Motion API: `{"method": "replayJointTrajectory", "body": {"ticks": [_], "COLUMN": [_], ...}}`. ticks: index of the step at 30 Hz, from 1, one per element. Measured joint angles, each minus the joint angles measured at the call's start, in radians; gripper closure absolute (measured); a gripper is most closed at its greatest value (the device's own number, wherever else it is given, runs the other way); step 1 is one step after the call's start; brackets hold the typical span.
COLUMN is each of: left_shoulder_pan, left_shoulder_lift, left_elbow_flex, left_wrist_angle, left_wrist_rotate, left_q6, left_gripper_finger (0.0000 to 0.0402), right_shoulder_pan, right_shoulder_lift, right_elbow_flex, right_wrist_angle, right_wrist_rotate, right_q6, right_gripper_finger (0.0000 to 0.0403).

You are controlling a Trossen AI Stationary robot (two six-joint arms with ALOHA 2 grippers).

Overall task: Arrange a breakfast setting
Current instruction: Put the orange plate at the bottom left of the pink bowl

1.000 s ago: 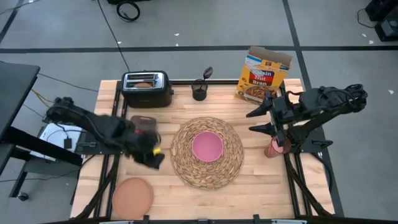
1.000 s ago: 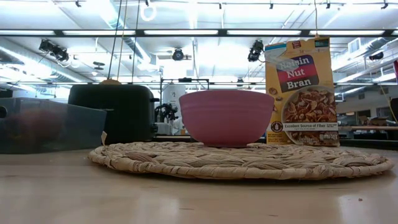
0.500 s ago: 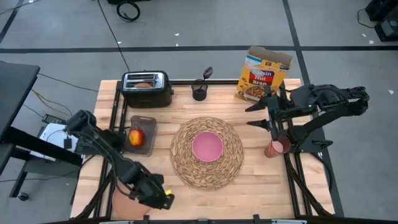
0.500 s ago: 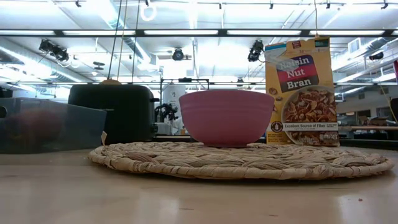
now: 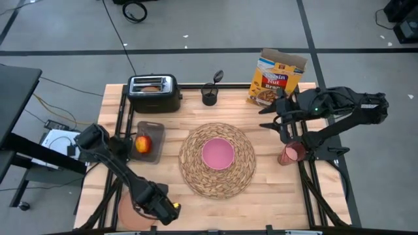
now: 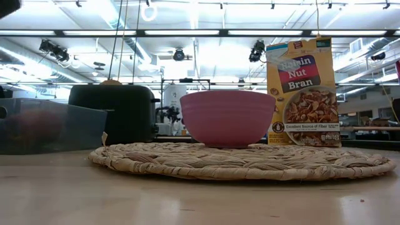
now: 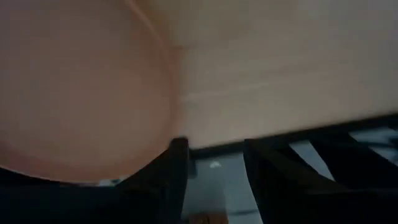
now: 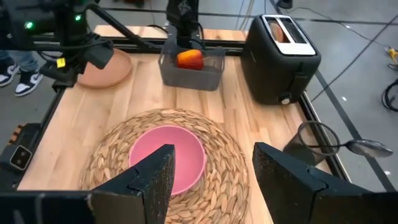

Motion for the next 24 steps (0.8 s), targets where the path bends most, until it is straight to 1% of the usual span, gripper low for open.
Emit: {"method": "replayJointTrajectory", "body": {"ticks": [2, 10, 13, 15, 17, 21, 22, 24], "left_shoulder_pan": [-0.007, -0.014, -0.014, -0.013, -0.009, -0.005, -0.006, -0.012], "left_shoulder_lift": [0.029, 0.144, 0.168, 0.176, 0.176, 0.177, 0.177, 0.176], "left_elbow_flex": [0.0, 0.0, 0.001, 0.004, 0.004, 0.004, 0.003, 0.003], "left_wrist_angle": [-0.022, -0.004, -0.005, -0.004, -0.005, -0.016, -0.031, -0.039], "left_wrist_rotate": [-0.004, -0.006, 0.001, 0.008, 0.009, 0.005, 0.008, 0.012], "left_q6": [-0.006, -0.021, -0.029, -0.043, -0.044, -0.042, -0.04, -0.037], "left_gripper_finger": [0.024, 0.0241, 0.0251, 0.0269, 0.0296, 0.0373, 0.0384, 0.0386], "right_shoulder_pan": [-0.007, -0.027, -0.037, -0.045, -0.054, -0.074, -0.079, -0.089], "right_shoulder_lift": [0.0, 0.0, 0.0, 0.0, 0.0, -0.002, -0.002, -0.003], "right_elbow_flex": [0.0, 0.0, 0.0, 0.0, 0.0, 0.0, 0.0, 0.0], "right_wrist_angle": [0.0, 0.004, 0.015, 0.016, 0.016, 0.016, 0.015, 0.01], "right_wrist_rotate": [0.0, 0.002, 0.002, 0.002, 0.002, 0.002, 0.003, 0.002], "right_q6": [0.009, 0.027, 0.027, 0.026, 0.024, 0.016, 0.016, 0.001], "right_gripper_finger": [0.0181, 0.0182, 0.0182, 0.0182, 0.0182, 0.0182, 0.0182, 0.0182]}}
